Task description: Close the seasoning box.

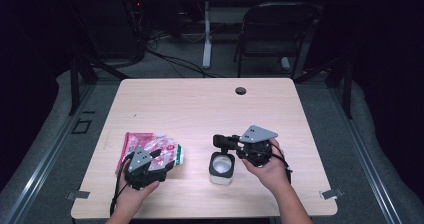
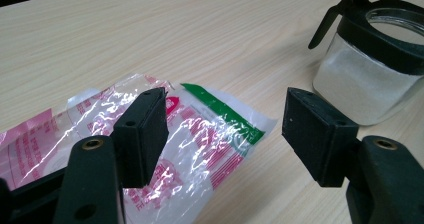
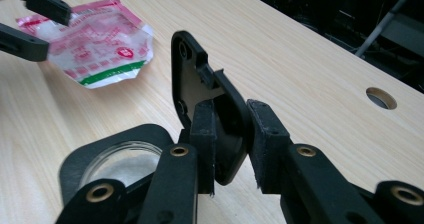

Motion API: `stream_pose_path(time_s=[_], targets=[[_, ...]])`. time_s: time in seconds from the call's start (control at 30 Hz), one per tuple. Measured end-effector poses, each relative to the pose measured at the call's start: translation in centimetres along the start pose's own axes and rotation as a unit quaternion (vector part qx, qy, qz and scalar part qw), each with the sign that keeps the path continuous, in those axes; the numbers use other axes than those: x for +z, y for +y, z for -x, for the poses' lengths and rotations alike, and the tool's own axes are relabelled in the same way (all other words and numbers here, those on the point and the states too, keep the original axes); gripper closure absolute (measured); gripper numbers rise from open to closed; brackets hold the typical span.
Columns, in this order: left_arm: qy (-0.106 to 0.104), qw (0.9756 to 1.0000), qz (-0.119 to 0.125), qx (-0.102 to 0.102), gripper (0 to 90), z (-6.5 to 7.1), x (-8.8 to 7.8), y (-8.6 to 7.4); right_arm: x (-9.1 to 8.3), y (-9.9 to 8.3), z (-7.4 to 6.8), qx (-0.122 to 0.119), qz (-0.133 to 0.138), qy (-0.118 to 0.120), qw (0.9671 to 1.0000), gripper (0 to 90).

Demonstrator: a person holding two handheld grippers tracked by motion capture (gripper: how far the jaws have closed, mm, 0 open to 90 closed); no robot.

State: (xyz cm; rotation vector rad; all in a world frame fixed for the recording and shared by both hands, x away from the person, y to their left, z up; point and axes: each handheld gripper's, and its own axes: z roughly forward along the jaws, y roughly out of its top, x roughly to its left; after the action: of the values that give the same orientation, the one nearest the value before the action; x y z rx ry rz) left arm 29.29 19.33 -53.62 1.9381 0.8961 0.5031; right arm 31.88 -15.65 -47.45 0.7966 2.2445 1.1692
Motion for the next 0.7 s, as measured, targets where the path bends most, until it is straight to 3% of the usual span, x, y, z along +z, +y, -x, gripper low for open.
stream_pose_path(time_s=[0.37, 0.7], targets=[[0.0, 1.0, 0.004, -0.002, 34.6, -0.3, 0.6, 0.7, -0.7, -0.3, -1.3, -0.005, 0.005, 0.01, 0.9999, 72.5], [0.002, 0.9999, 0.009, -0.009, 34.6, -0.6, 0.5, 0.8, -0.5, -0.8, -1.7, -0.002, -0.004, 0.047, 0.9989, 67.9]])
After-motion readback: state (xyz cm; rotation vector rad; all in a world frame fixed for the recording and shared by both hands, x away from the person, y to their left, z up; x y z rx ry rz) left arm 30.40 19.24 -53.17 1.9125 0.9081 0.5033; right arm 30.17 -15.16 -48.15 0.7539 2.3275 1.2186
